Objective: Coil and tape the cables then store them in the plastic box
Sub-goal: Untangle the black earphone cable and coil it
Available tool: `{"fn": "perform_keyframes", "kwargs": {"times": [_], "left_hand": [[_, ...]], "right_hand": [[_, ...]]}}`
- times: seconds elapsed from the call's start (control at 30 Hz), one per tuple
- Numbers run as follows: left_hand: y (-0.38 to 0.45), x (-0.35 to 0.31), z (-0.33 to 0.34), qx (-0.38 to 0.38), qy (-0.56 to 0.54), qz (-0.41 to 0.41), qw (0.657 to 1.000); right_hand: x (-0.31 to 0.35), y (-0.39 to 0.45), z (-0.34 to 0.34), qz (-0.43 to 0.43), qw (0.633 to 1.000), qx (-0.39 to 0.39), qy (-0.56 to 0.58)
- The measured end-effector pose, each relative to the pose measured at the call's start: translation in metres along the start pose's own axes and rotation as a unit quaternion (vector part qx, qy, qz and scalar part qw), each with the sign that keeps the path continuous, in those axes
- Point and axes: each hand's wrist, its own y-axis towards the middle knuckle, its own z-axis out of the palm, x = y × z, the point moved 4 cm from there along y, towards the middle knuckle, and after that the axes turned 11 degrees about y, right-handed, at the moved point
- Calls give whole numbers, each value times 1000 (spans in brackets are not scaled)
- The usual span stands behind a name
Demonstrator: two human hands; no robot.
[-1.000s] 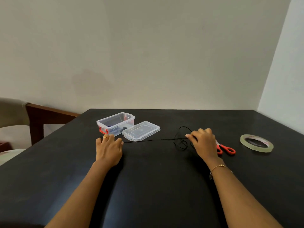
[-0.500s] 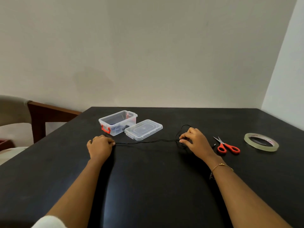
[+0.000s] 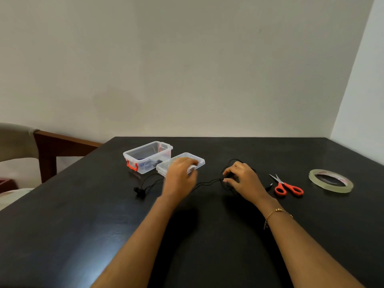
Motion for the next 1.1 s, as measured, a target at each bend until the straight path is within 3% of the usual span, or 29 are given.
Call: {"fn": "perform_keyframes", "kwargs": {"times": [0.1, 0.27, 0.4, 0.5, 0.63, 0.73, 0.83, 0.9, 0.97, 1.03, 1.1], "left_hand": [[7, -45, 32, 62, -55, 34, 996], [-2, -51, 68, 122, -111, -51, 985], [3, -31, 66, 98, -22, -60, 993], [3, -10, 58, 50, 10, -124, 991], [3, -15, 58, 44, 114, -92, 988], [3, -23, 54, 13, 150, -115, 982], [2, -16, 46, -28, 125, -199, 972], [2, 2, 37, -44, 93, -305, 947], [0, 16, 31, -30, 114, -338, 934], [-2, 22, 31, 3, 162, -331, 929], [-5, 23, 32, 42, 199, -320, 926]], "right_hand": [[5, 1, -1, -5, 999, -20, 38], [7, 0, -6, 14, 993, -25, 113], [-5, 2, -10, 76, 989, 24, 128], [-24, 0, -19, 116, 993, 13, 22], [-29, -4, -28, 172, 978, -29, -110], [-27, -4, -32, 196, 961, -84, -174], [-29, -7, -41, 238, 949, -177, -104], [-35, -9, -54, 269, 923, -275, -2], [-43, -10, -62, 282, 893, -337, 97], [-43, -9, -66, 266, 891, -346, 126], [-34, -7, -65, 217, 918, -317, 97]]}}
